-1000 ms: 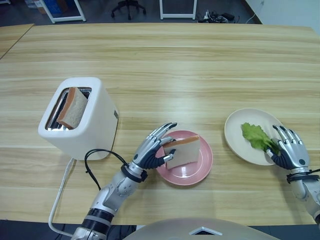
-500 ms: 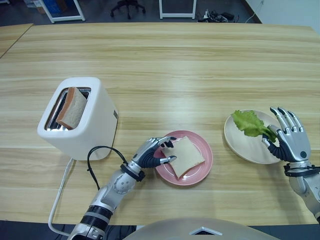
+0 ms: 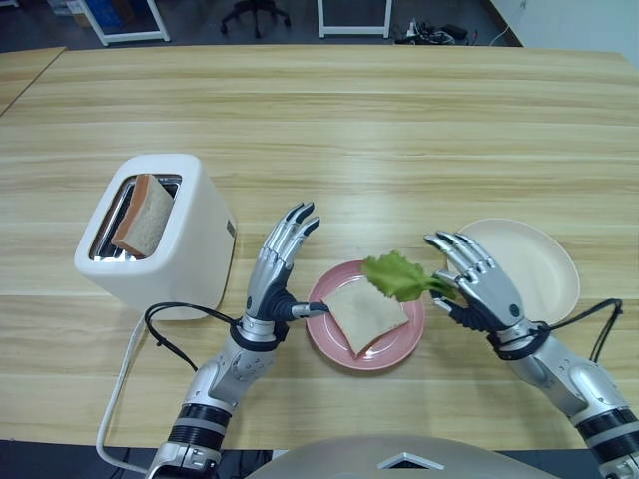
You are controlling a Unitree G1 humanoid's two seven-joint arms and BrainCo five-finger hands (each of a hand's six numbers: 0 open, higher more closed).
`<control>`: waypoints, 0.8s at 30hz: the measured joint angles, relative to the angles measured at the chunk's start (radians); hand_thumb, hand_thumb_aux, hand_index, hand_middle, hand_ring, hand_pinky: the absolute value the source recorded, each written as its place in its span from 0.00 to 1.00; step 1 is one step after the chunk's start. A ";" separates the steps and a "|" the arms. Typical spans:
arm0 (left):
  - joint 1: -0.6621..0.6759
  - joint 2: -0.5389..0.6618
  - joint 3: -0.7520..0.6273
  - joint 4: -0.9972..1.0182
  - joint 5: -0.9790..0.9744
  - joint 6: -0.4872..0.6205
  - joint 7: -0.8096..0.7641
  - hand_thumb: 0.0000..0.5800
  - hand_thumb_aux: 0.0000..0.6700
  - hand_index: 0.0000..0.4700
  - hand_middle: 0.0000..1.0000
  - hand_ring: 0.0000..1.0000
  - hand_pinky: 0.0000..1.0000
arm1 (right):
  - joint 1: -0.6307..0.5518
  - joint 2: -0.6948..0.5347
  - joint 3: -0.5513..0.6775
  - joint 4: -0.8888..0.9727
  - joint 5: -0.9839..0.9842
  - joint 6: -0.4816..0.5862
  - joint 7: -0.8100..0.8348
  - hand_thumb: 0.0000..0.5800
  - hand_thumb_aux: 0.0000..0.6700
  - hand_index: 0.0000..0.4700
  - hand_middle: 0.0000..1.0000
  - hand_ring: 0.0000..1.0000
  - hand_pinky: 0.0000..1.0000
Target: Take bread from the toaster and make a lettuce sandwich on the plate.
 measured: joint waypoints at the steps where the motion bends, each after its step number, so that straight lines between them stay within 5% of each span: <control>1: 0.000 -0.004 -0.002 0.005 0.013 -0.005 0.014 0.00 0.00 0.00 0.00 0.00 0.00 | -0.010 0.010 0.019 0.012 -0.005 -0.013 0.013 1.00 1.00 1.00 0.00 0.00 0.00; 14: 0.003 0.016 0.002 0.009 0.024 -0.020 0.039 0.00 0.00 0.00 0.00 0.00 0.00 | -0.031 0.045 0.081 0.093 -0.024 -0.079 0.083 1.00 1.00 1.00 0.00 0.00 0.00; 15: 0.005 0.017 0.003 0.002 0.022 -0.019 0.034 0.00 0.00 0.00 0.00 0.00 0.00 | -0.045 0.053 0.084 0.106 -0.029 -0.072 0.082 0.95 0.78 0.78 0.00 0.00 0.00; 16: 0.008 0.020 0.006 -0.008 0.020 -0.017 0.029 0.00 0.00 0.00 0.00 0.00 0.00 | -0.054 0.060 0.088 0.118 -0.035 -0.070 0.081 0.90 0.69 0.69 0.00 0.00 0.00; 18: 0.020 0.024 0.021 -0.040 0.015 -0.008 0.022 0.00 0.00 0.00 0.00 0.00 0.00 | -0.066 0.074 0.097 0.139 -0.046 -0.064 0.071 0.93 0.73 0.73 0.00 0.00 0.00; 20: 0.035 0.027 0.033 -0.070 0.009 0.000 0.011 0.00 0.00 0.00 0.00 0.00 0.00 | -0.078 0.086 0.106 0.158 -0.062 -0.053 0.058 0.86 0.63 0.63 0.00 0.00 0.00; 21: 0.045 0.027 0.037 -0.081 0.003 0.001 0.008 0.00 0.00 0.00 0.00 0.00 0.00 | -0.088 0.095 0.111 0.169 -0.073 -0.041 0.049 0.76 0.51 0.51 0.00 0.00 0.00; 22: 0.050 0.027 0.038 -0.085 0.002 0.002 0.005 0.00 0.00 0.00 0.00 0.00 0.00 | -0.097 0.103 0.116 0.175 -0.082 -0.035 0.042 0.43 0.25 0.25 0.00 0.00 0.00; 23: 0.052 0.027 0.038 -0.085 0.001 0.002 0.003 0.00 0.00 0.00 0.00 0.00 0.00 | -0.101 0.109 0.118 0.178 -0.087 -0.028 0.038 0.00 0.00 0.00 0.00 0.00 0.00; 24: 0.055 0.027 0.039 -0.085 0.000 0.004 0.001 0.00 0.00 0.00 0.00 0.00 0.00 | -0.106 0.114 0.121 0.181 -0.092 -0.024 0.031 0.00 0.00 0.00 0.00 0.00 0.00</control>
